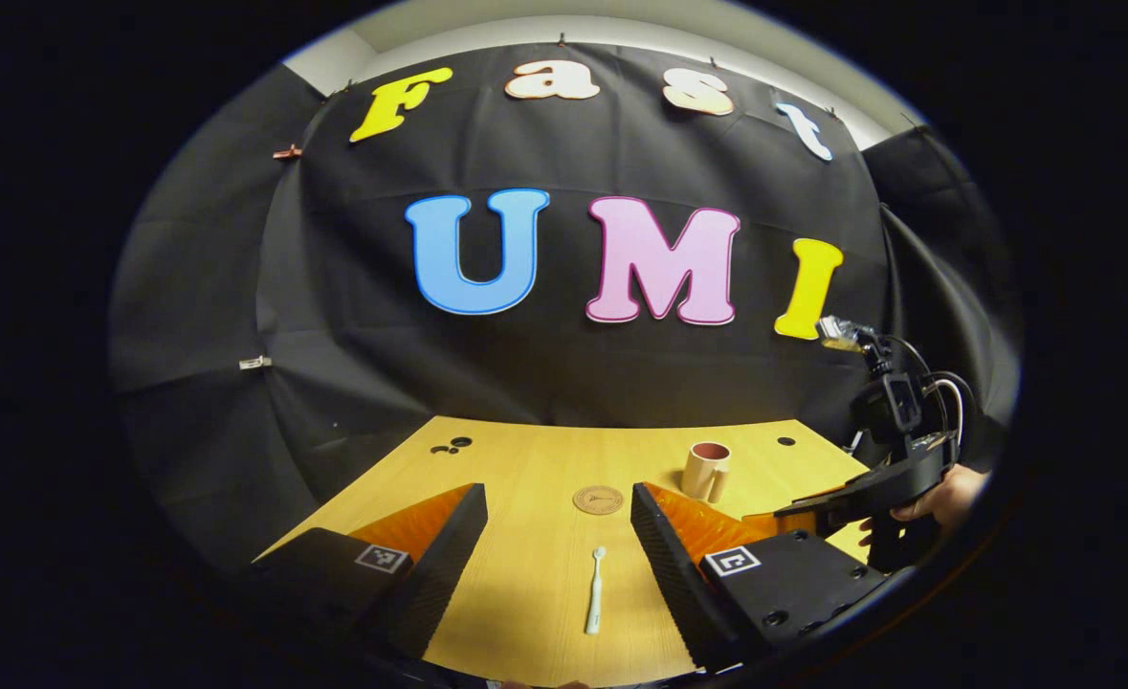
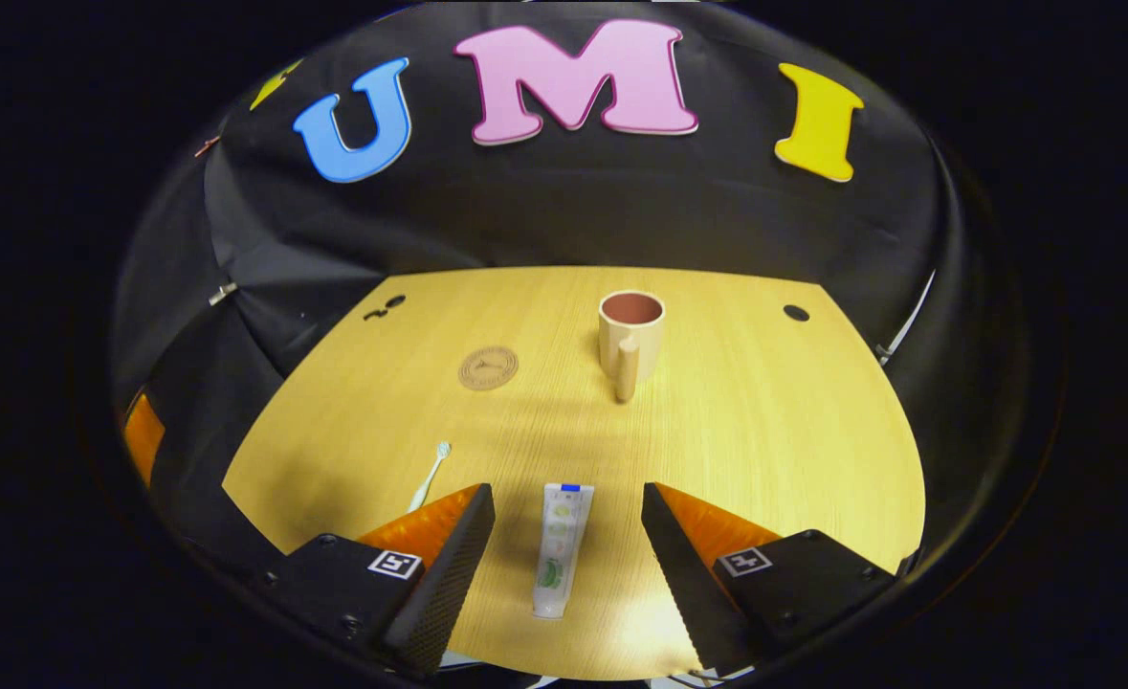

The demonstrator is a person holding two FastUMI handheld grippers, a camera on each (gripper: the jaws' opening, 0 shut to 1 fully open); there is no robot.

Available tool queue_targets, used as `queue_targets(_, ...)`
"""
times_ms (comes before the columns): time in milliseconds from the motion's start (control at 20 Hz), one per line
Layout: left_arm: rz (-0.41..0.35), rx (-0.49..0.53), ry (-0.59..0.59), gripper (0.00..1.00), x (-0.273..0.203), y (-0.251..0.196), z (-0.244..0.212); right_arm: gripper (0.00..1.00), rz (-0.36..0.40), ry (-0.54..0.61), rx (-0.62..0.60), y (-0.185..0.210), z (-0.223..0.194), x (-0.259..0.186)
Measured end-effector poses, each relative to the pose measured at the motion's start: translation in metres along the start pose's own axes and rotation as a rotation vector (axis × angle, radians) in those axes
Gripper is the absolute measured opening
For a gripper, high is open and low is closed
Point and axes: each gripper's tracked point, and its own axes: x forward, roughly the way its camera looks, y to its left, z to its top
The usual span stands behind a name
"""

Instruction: Put the toothbrush and toothpaste on the desktop into the cup, then pick up the cup and place it on the coaster on the desktop.

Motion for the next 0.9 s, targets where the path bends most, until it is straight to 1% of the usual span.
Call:
queue_targets(100, 0.028, 0.009, 0.028, 0.97, -0.001, 0.01, -0.012, 0.96, -0.001, 0.053, -0.005, 0.002, -0.014, 0.017)
queue_targets(250, 0.061, 0.006, 0.052, 0.97, -0.004, 0.022, -0.02, 0.96, 0.005, 0.166, 0.006, 0.006, -0.045, 0.036)
queue_targets(500, 0.1, -0.004, 0.07, 0.97, -0.003, 0.03, -0.025, 0.96, -0.014, 0.307, -0.05, 0.001, -0.089, 0.062)
queue_targets(700, 0.108, 0.003, 0.078, 0.97, -0.001, 0.031, -0.027, 0.96, -0.018, 0.39, -0.04, 0.003, -0.112, 0.068)
queue_targets(800, 0.106, 0.005, 0.081, 0.97, -0.001, 0.03, -0.027, 0.94, -0.023, 0.424, -0.051, 0.002, -0.121, 0.068)
queue_targets(850, 0.104, 0.007, 0.083, 0.97, -0.001, 0.029, -0.027, 0.93, -0.026, 0.392, -0.057, 0.001, -0.118, 0.073)
queue_targets(900, 0.102, 0.01, 0.084, 0.97, 0.0, 0.029, -0.027, 0.92, -0.027, 0.401, -0.057, 0.002, -0.118, 0.072)
